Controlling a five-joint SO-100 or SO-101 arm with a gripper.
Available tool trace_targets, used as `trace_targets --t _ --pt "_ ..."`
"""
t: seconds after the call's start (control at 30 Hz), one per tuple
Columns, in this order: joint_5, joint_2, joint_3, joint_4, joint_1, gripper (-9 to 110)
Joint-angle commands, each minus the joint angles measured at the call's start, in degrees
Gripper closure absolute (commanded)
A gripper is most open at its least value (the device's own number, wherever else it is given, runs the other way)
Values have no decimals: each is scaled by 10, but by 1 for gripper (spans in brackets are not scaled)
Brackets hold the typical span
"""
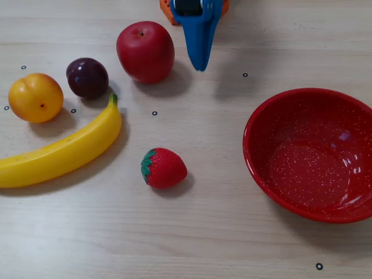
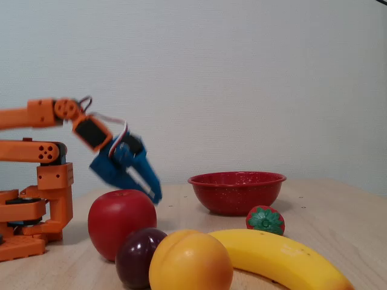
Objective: Put the banana in the red bowl.
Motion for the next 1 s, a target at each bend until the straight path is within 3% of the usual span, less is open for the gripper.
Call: trace_targets --t 0.0,0.33,0.67,0.83,0.97 --pt "14 -62 -111 -2 -10 101" --pt "130 -323 -393 96 -58 101" --pt "320 -776 -976 357 -185 101" --pt "451 -958 -1200 443 -244 101" --pt "583 -1043 -1274 471 -292 101"
